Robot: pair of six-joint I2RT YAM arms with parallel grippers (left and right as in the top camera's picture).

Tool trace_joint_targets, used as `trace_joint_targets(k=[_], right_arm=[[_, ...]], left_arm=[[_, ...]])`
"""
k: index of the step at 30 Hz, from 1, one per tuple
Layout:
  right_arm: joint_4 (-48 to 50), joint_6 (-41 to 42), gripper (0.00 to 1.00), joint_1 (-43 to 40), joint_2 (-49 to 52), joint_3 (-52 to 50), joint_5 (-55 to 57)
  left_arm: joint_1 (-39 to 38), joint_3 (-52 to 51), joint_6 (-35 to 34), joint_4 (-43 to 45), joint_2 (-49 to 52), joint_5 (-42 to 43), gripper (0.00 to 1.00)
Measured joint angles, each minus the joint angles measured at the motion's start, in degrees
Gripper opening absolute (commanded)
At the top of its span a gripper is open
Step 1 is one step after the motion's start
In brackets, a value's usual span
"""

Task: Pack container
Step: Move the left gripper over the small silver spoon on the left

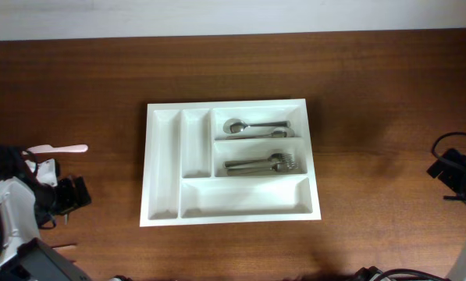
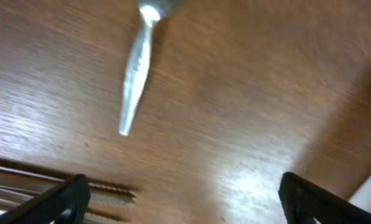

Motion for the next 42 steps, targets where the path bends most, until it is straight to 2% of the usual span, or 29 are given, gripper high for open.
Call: trace_joint_targets(k=[4,8,13,20,31,42], right_arm=[[0.00,0.02,0.99,0.00,0.00,0.00,0.00],[0.00,0.02,0.99,0.00,0.00,0.00,0.00],[0.00,-0.02,0.99,-0.04,0.00,0.00,0.00],[0.00,-0.02,0.99,-0.04,0.00,0.00,0.00],[0.00,-0.02,0.99,-0.04,0.00,0.00,0.00],[0.00,0.00,0.99,-0.04,0.00,0.00,0.00]], left_arm=[[0.63,0.02,1.07,4.26,-0.02,-1.88,0.99],[0.63,0.04,5.01,9.70,-0.02,-2.43,0.99],[0.63,0.04,12.72,10.47,-0.02,0.33,0.99],[0.66,0.04,17.92,12.44,0.13,-0.07,0.99],[0.66,0.04,19.19,12.44,2.05,-0.52,0.99],[0.63,-0.28,15.26,13.53,8.81,-0.52,0.99]])
